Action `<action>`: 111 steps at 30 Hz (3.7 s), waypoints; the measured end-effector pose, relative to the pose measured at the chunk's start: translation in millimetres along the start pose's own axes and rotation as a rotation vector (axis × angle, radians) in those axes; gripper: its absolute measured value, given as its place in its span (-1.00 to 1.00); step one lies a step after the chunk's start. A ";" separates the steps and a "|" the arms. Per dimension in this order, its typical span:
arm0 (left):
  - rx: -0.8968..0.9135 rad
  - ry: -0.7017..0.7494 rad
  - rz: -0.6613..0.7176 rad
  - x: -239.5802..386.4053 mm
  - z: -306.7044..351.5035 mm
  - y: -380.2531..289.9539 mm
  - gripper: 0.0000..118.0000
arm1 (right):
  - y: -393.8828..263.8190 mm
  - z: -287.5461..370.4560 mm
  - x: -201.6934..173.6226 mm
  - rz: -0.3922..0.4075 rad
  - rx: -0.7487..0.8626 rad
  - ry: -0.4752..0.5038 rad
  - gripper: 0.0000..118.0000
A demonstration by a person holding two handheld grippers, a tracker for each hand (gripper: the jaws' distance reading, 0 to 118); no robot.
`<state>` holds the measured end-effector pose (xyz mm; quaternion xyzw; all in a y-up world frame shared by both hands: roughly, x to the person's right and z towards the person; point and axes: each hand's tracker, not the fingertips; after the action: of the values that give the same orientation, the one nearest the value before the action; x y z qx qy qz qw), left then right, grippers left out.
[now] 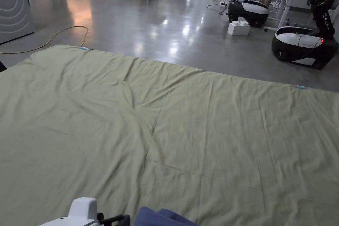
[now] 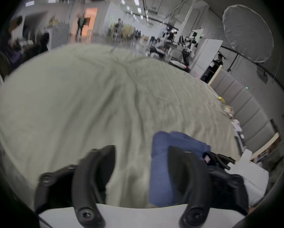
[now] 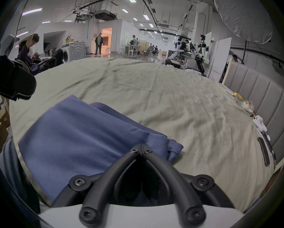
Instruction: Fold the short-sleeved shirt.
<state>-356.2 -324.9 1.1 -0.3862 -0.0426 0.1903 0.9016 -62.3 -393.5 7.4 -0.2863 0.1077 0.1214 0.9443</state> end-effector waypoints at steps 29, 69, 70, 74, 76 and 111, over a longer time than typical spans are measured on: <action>-0.322 -0.642 0.425 -46.5 -110.8 -19.7 -0.60 | -9.3 -2.4 9.8 0.040 0.029 0.027 -0.99; -0.233 0.125 0.224 -267.5 108.0 196.5 -0.61 | 177.8 45.6 173.7 -0.136 0.358 -0.183 -0.99; -0.245 0.186 0.233 -267.4 104.8 194.0 -0.60 | 175.3 42.5 173.0 -0.145 0.342 -0.170 -0.99; -0.258 0.309 0.221 -272.8 98.1 188.1 -0.51 | 167.3 33.5 169.0 -0.160 0.300 -0.145 -0.99; -0.236 0.381 0.167 -274.4 96.1 187.7 -0.25 | 164.9 31.6 167.9 -0.164 0.286 -0.132 -0.99; 0.556 0.269 -0.368 147.6 -13.0 77.7 -0.37 | 148.3 44.5 164.6 -0.168 0.391 -0.127 -0.99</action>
<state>-241.0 -229.4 -73.7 -0.1336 0.0612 -0.0237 0.9889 56.5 -221.0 -77.6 -0.0975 0.0454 0.0367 0.9935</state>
